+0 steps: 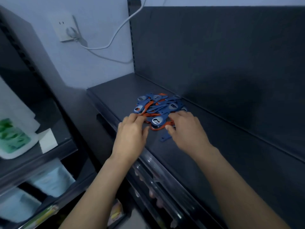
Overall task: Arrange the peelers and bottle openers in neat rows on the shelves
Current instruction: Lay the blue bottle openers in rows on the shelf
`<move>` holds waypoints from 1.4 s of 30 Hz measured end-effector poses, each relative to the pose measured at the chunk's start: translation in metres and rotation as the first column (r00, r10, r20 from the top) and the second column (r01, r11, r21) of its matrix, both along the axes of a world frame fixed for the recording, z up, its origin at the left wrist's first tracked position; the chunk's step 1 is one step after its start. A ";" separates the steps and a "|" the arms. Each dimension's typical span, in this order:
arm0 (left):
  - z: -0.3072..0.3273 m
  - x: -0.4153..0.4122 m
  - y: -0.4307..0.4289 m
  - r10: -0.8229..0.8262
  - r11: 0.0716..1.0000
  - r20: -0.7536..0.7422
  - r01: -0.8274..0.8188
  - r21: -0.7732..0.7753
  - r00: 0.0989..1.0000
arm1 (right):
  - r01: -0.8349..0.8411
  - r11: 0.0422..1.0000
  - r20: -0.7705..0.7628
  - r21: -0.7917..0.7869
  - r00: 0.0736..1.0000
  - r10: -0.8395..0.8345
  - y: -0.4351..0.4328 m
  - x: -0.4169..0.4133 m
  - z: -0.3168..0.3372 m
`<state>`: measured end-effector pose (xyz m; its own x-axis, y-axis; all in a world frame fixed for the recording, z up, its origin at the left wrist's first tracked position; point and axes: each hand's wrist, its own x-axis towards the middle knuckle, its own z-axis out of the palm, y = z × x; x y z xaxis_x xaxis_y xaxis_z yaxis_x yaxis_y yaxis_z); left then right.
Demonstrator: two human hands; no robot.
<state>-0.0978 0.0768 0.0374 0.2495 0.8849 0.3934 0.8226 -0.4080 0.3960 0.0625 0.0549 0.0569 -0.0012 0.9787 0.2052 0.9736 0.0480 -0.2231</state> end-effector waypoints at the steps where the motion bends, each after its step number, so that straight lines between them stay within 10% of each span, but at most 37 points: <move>1: -0.002 0.004 0.010 -0.011 1.000 -0.001 0.011 -0.011 1.000 | 0.009 1.000 0.005 -0.005 1.000 -0.009 0.009 0.004 -0.002; 16: -0.037 0.030 0.162 -0.085 0.987 -0.153 0.062 -0.147 0.985 | 0.170 0.960 -0.147 -0.224 0.967 -0.206 0.131 0.033 -0.043; 26: -0.039 0.038 0.231 -0.551 0.740 -0.131 0.410 -0.532 0.824 | 0.125 0.751 -0.094 -0.648 0.966 -0.242 0.183 0.060 -0.051; 42: -0.057 0.052 0.215 -0.505 0.863 -0.307 0.482 -0.153 0.807 | 0.232 0.900 -0.272 -0.369 0.899 -0.343 0.159 0.069 -0.060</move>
